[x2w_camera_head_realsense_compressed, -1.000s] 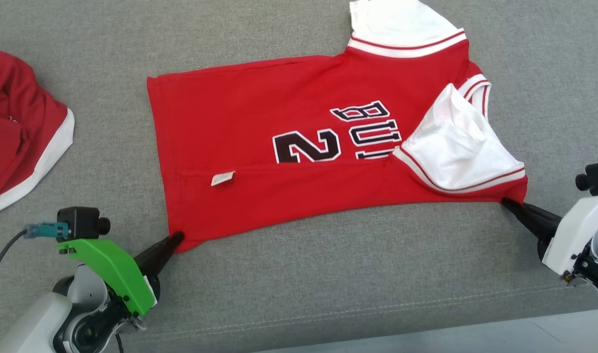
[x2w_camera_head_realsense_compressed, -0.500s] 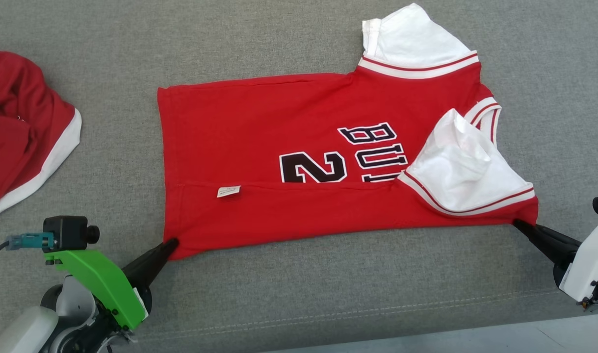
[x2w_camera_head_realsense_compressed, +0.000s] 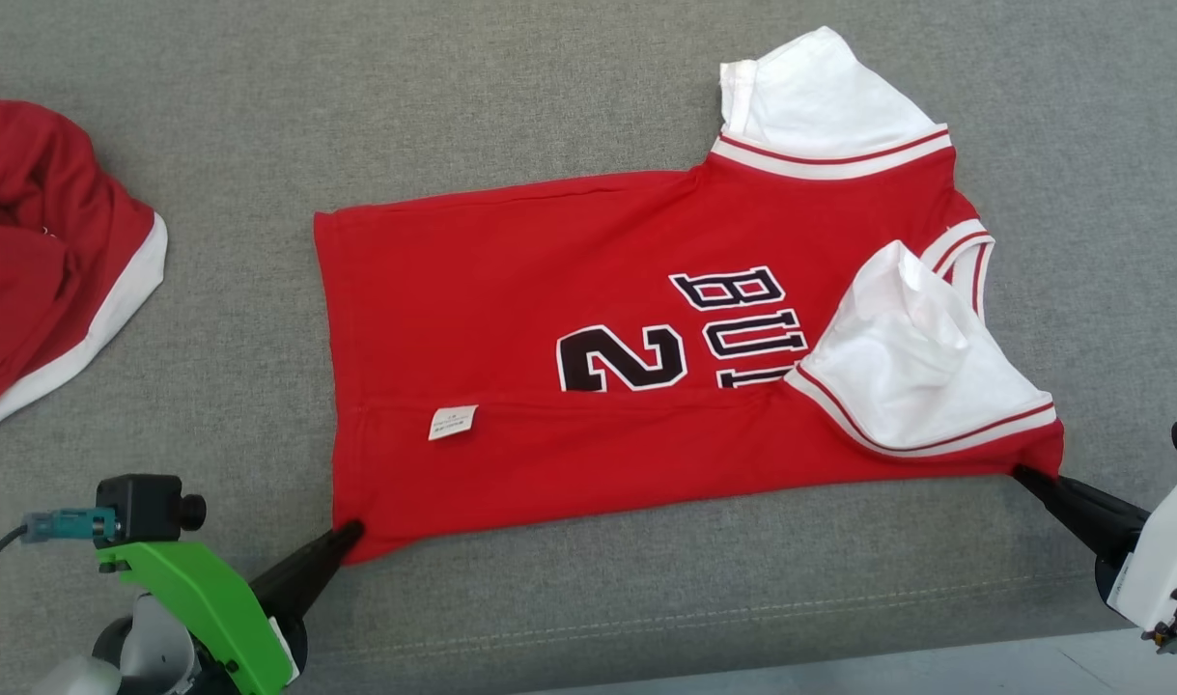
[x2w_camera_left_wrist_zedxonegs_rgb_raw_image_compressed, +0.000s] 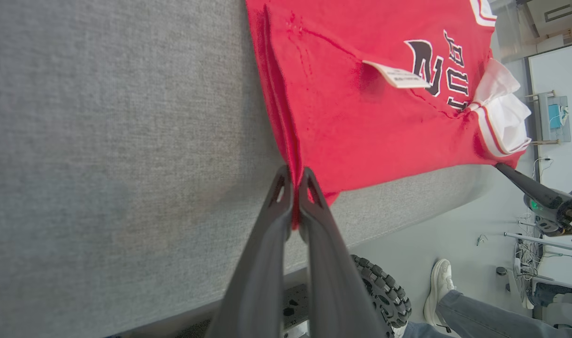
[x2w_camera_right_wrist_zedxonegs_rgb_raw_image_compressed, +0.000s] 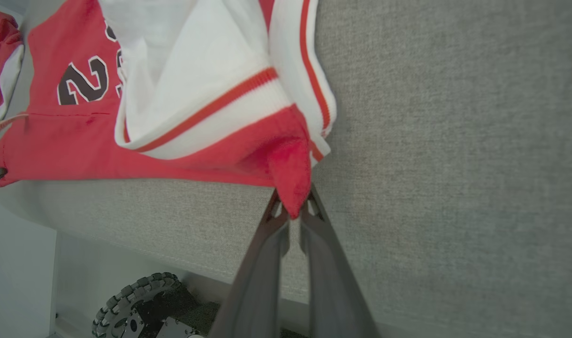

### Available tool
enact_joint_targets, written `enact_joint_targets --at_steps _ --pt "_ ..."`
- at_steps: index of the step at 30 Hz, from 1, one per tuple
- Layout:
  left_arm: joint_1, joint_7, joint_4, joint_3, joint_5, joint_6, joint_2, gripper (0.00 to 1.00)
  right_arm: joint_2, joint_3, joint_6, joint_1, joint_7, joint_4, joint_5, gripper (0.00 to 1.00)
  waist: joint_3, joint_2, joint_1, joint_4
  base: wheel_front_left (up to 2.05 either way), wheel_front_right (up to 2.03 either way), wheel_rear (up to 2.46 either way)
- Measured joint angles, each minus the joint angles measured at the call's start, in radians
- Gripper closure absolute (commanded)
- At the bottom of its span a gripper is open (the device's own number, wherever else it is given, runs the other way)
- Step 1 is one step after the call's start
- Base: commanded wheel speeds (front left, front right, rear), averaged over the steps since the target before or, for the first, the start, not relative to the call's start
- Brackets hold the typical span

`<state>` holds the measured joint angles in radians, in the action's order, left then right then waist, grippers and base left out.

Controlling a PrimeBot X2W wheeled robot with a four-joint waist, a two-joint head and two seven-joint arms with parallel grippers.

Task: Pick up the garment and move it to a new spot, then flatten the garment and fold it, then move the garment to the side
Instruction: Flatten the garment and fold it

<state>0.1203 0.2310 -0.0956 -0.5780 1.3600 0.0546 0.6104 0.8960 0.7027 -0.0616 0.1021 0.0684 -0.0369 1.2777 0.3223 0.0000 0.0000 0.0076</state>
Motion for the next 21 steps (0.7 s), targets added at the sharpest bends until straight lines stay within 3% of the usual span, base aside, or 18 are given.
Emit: enact_joint_targets --at_steps 6,7,8,9,10,15,18,21 --pt "-0.034 0.001 -0.003 -0.020 -0.001 0.013 0.000 1.00 0.022 0.000 0.030 -0.015 0.002 0.025 0.002 1.00 0.007 0.0000 0.0000 0.004 0.00 0.00 0.00" --pt "-0.034 -0.001 -0.003 -0.020 -0.001 0.018 0.000 0.63 0.024 0.000 0.034 -0.015 0.002 0.030 0.001 0.56 0.009 0.0000 0.0000 0.005 0.00 0.00 0.00" --pt "-0.034 -0.003 -0.002 -0.020 -0.004 0.020 0.000 0.24 0.024 -0.001 0.039 -0.015 0.002 0.035 0.000 0.43 0.011 0.0000 0.0000 0.005 0.00 0.00 0.00" --pt "-0.034 -0.004 -0.002 -0.020 -0.010 0.021 0.000 0.00 0.024 -0.002 0.045 -0.015 0.002 0.040 0.000 0.09 0.012 0.0000 0.0000 0.006 0.00 0.00 0.00" --pt "-0.033 -0.009 0.000 -0.019 -0.016 0.023 -0.001 0.00 0.026 -0.002 0.046 -0.015 0.002 0.046 0.000 0.00 0.013 0.0000 0.0000 0.007 0.00 0.00 0.00" --pt "-0.025 -0.012 0.000 -0.013 -0.054 0.034 0.013 0.00 0.067 -0.002 0.047 -0.015 0.030 0.099 0.000 0.00 0.019 0.0000 0.0000 0.011 0.00 0.00 0.00" --pt "-0.015 0.003 -0.027 -0.011 -0.086 0.040 0.071 0.00 0.136 -0.013 0.049 -0.002 0.061 0.143 -0.015 0.00 0.027 0.0000 0.0000 0.007 0.00 0.00 0.00" --pt "0.046 0.015 -0.058 0.010 -0.136 0.042 0.129 0.00 0.200 -0.086 0.082 0.099 0.055 0.162 -0.084 0.00 0.043 0.0000 0.0000 0.001 0.00 0.00 0.00"
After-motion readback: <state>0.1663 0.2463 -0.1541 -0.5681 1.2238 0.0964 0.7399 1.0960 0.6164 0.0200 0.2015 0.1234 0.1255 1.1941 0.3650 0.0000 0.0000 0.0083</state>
